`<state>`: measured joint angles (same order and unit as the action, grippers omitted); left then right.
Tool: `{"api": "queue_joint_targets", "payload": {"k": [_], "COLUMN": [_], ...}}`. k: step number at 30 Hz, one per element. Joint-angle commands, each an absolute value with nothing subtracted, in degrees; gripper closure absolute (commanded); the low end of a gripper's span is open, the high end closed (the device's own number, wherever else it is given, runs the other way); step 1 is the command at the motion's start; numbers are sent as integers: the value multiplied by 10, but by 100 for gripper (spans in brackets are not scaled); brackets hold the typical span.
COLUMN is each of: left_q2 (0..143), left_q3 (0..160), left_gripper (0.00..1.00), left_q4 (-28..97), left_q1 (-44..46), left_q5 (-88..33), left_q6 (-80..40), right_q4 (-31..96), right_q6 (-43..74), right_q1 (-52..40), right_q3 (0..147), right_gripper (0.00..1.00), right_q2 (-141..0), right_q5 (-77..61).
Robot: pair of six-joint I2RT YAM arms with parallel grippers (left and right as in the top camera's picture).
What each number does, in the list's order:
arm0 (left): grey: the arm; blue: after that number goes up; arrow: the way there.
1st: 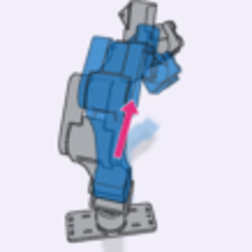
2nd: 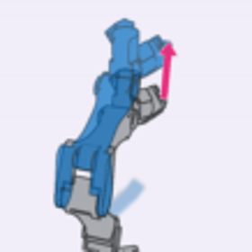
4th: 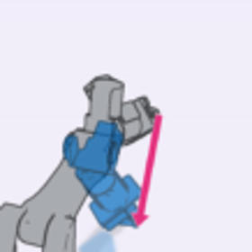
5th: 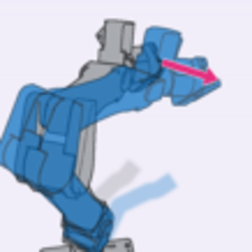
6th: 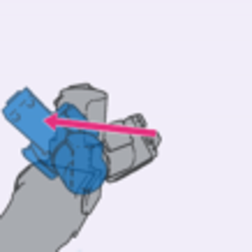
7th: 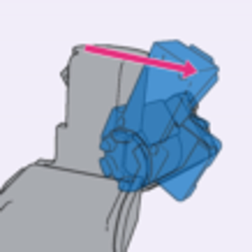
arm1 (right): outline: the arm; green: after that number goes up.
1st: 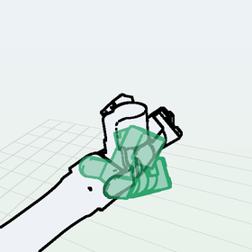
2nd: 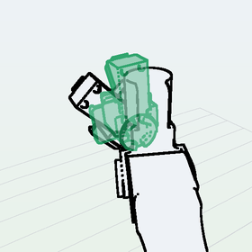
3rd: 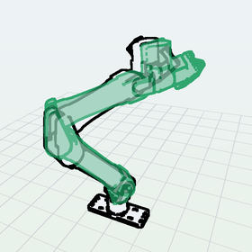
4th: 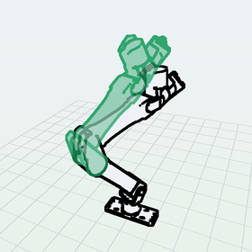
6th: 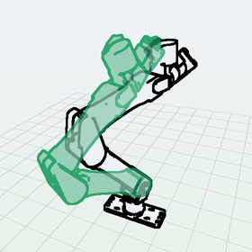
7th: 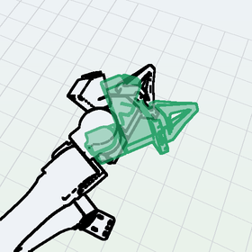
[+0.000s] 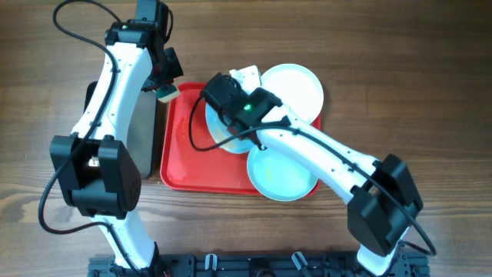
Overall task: Clean dirty plates on tray and stack at the side
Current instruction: 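Lift the blue plate with the right gripper and carry it rightward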
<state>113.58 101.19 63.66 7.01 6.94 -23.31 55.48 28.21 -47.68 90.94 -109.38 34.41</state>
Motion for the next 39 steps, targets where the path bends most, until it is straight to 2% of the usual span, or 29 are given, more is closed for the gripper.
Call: {"api": "queue_joint_targets", "payload": {"k": [1, 18, 39], "left_q2": [1134, 1134, 1134], "left_q3": [1007, 1007, 1007], "left_gripper": [96, 96, 96], "left_q4": [635, 635, 635], "left_q1": [69, 70, 69], "left_q5": [64, 64, 64], "left_q6": [-243, -243, -243], "right_q4": [554, 541, 528], "right_q6": [286, 285, 269], "right_q1": [-509, -653, -662], "right_q3": [917, 917, 917], "right_gripper": [96, 96, 96], "right_q2": [-1060, -1031, -1031], "right_q5": [463, 866, 858]}}
